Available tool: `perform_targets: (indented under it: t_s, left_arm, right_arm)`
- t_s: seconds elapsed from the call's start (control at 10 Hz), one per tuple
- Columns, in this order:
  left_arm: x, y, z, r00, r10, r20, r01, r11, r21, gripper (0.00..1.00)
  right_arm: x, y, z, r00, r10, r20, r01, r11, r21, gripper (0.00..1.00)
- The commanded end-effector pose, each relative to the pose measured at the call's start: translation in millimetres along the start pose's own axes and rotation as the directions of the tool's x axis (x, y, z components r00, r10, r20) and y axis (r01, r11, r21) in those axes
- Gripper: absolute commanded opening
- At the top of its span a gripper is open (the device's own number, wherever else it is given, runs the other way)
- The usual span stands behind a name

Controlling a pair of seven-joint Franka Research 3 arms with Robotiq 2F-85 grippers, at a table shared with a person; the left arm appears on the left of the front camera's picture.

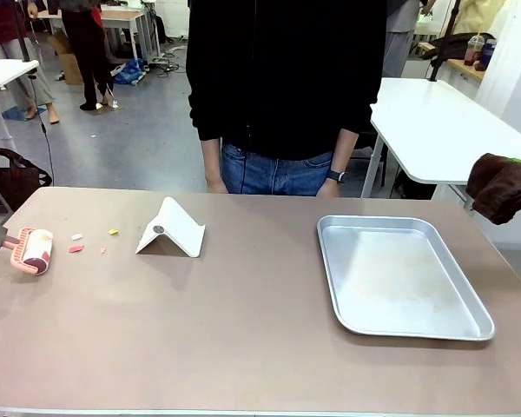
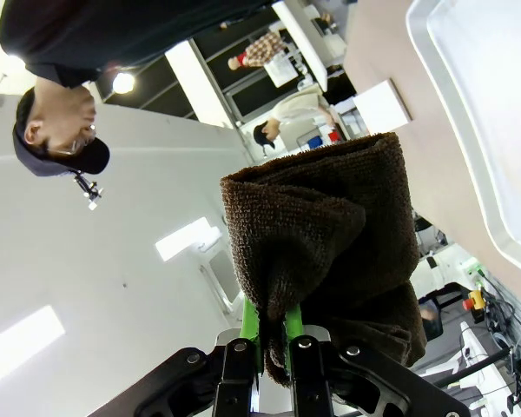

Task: Clean the surface of the table.
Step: Clean the area not pointed to by the person.

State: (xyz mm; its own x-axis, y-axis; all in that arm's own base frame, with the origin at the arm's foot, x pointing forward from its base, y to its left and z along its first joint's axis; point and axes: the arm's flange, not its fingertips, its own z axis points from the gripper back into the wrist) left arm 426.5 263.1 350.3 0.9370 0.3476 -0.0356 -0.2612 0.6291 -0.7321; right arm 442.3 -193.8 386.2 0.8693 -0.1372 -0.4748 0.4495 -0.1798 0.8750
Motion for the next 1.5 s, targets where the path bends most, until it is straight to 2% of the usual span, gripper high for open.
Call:
perform_targets:
  t_s: [0.0, 0.4, 0.9, 1.4]
  left_arm:
    - [-8.1, -12.3, -17.9, 1.0, 0.008, -0.017, -0.007, 0.998, 0.056, 0.22]
    - [-4.7, -19.7, -47.8, 1.0, -0.005, -0.024, 0.007, 0.997, 0.082, 0.22]
    - [-1.2, -32.3, -86.8, 0.996, -0.019, -0.087, 0.027, 0.995, 0.095, 0.22]
    - [7.8, -63.1, -112.7, 0.987, -0.08, -0.138, 0.089, 0.994, 0.057, 0.22]
  right_arm:
    - [-3.0, 4.7, -2.7, 1.0, 0.0, -0.003, 0.0, 1.0, 0.001, 0.13]
    - [-3.0, 4.7, -2.7, 1.0, 0.0, -0.003, 0.0, 1.0, 0.001, 0.13]
    - [-3.0, 4.7, -2.7, 1.0, 0.0, -0.003, 0.0, 1.0, 0.001, 0.13]
    - [-3.0, 4.7, -2.7, 1.0, 0.0, -0.003, 0.0, 1.0, 0.001, 0.13]
